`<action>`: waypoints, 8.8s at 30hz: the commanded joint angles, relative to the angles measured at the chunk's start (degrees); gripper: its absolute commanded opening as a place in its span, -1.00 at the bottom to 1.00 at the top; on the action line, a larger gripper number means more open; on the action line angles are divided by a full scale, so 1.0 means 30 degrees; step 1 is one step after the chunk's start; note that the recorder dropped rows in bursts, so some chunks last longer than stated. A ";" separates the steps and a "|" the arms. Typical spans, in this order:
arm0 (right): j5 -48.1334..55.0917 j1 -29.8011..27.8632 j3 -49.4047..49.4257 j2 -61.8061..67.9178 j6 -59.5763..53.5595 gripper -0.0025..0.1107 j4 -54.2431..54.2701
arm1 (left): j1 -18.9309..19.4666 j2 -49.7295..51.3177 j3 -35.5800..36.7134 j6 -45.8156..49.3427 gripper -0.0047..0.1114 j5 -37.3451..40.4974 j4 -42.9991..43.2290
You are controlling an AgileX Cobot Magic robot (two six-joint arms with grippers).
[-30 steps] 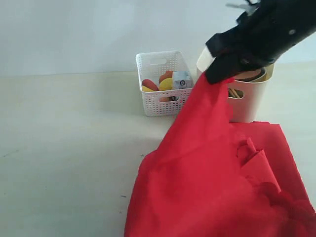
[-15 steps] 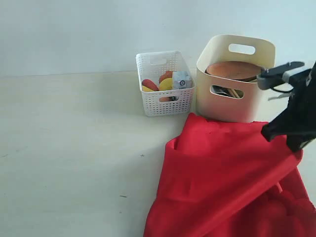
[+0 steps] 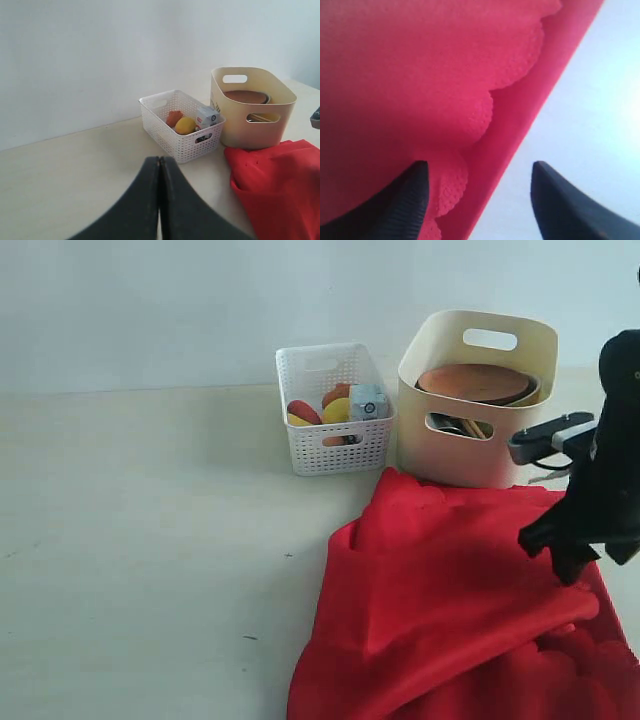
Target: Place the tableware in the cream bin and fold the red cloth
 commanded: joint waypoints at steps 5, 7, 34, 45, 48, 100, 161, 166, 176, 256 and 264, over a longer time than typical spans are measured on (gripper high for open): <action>0.0028 -0.0127 0.0353 -0.4292 -0.1333 0.23 0.2619 | 0.0058 0.0164 0.3010 -0.0532 -0.92 -0.5209 0.0036; 0.0582 -0.0127 0.0710 -0.5241 -0.3254 0.23 0.5081 | 0.0058 0.0396 0.3602 -0.0526 -0.92 -0.6322 0.0036; 0.6181 -0.0080 0.6649 -0.6255 -0.4585 -0.45 0.8090 | 0.0058 0.0897 0.4882 -0.0526 -0.92 -0.6438 0.0036; 0.5291 -0.0080 0.8735 -0.5709 -0.0859 -0.28 0.5023 | 0.0058 0.0734 0.4882 -0.0526 -0.92 -0.6438 0.0036; 0.5447 -0.0080 0.8735 -0.5842 -0.1088 0.18 0.4891 | 0.0058 0.0599 0.4882 -0.0526 -0.92 -0.6438 0.0036; -0.1126 -0.1315 0.3198 -0.2633 -0.2308 0.41 0.5510 | 0.0024 0.0545 0.5551 0.2073 -0.92 -0.3987 -0.1350; 0.1829 -0.5744 0.2618 0.1258 0.3257 -0.96 -0.4325 | 0.3287 -0.7098 0.8737 0.2073 -0.92 -0.1215 -0.1350; 0.1112 -0.7803 0.2223 0.1290 0.3195 -0.96 -0.3559 | 0.3287 -0.7098 0.8737 0.2073 -0.92 -0.1215 -0.1350; 0.0563 -1.0499 -0.0668 0.1758 0.1421 -0.96 -0.1714 | 0.3287 -0.7098 0.8737 0.2073 -0.92 -0.1215 -0.1350; 0.6181 -1.0883 -3.0836 1.4227 -0.5439 0.52 1.3817 | 0.3287 -0.7098 0.8737 0.2073 -0.92 -0.1215 -0.1350; 0.6181 -0.8369 -2.9877 1.4227 -0.4645 0.41 0.9631 | 0.3287 -0.7098 0.8737 0.2073 -0.92 -0.1215 -0.1350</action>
